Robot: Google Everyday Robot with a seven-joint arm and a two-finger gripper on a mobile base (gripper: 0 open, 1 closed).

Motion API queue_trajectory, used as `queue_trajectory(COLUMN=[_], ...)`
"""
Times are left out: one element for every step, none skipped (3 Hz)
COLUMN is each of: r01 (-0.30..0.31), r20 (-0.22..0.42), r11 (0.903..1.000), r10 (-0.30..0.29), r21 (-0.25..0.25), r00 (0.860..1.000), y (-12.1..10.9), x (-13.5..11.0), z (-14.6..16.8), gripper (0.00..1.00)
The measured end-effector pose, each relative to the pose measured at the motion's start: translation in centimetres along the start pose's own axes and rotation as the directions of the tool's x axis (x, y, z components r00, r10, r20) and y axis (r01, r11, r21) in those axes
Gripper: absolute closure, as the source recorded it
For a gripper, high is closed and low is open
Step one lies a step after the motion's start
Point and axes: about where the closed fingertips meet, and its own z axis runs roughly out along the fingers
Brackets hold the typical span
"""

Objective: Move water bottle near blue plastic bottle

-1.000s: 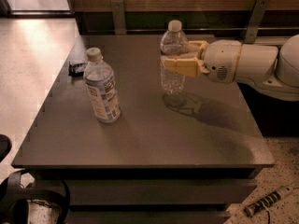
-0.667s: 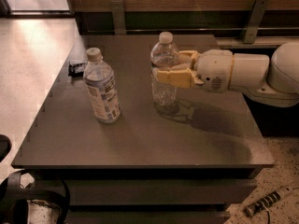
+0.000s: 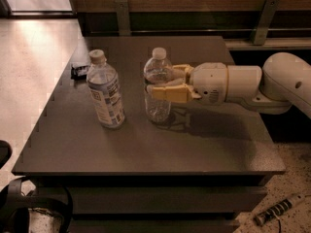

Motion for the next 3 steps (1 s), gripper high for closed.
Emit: queue_trajectory(r01=[-0.013, -0.013, -0.012], r20=[0.008, 0.009, 0.009], r11=[0.9989, 0.9984, 0.9982], r10=[0.013, 0.014, 0.012], r21=[-0.045, -0.054, -0.059], r00=[1.000, 1.000, 1.000], y=[0.52, 0.68, 0.80], x=[0.56, 0.55, 0.47], z=[0.83, 1.09, 1.30], gripper=[0.97, 0.74, 0.51])
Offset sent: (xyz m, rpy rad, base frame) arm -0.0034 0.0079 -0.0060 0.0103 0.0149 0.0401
